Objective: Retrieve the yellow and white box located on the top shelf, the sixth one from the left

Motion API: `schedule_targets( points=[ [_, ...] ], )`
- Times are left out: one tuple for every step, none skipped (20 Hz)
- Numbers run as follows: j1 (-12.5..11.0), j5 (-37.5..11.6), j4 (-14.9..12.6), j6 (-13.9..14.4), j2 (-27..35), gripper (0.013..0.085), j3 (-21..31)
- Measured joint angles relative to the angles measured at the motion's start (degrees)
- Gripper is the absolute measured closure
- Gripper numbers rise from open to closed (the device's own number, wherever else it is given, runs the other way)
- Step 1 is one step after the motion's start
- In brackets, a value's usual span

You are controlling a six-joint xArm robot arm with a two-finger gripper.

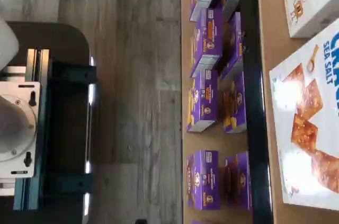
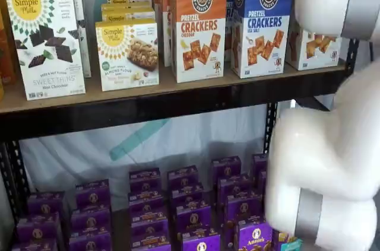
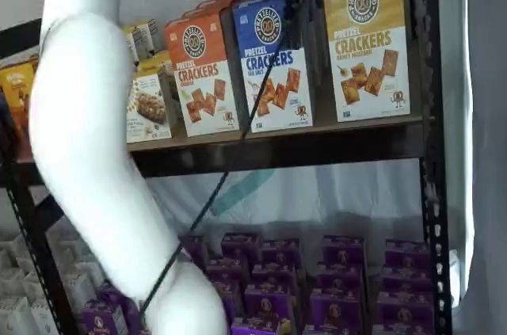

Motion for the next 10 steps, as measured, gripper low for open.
schedule_targets(
  points=[
    [0.42,0.1,-0.94,0.0,0.01,0.013,-0.09],
    [1.59,0.27,-3.29,-0.03,-0.13,0.013,-0.06],
    [2.22,0.24,-4.72,-0.09,-0.57,0.013,0.45],
    [2.39,0.12,-5.23,-0.14,-0.99,0.013,1.01],
    [2.47,-0.07,-5.58,-0.2,-1.47,0.013,1.7],
    [2.49,-0.34,-5.74,-0.29,-1.95,0.013,2.36],
    [2.47,-0.58,-5.79,-0.36,-2.27,0.013,2.82],
    [2.31,-0.79,-5.64,-0.46,-2.52,0.013,3.18],
    [1.97,-0.88,-5.2,-0.59,-2.64,0.013,3.36],
    [1.47,-0.9,-4.49,-0.75,-2.66,0.013,3.36]
  ],
)
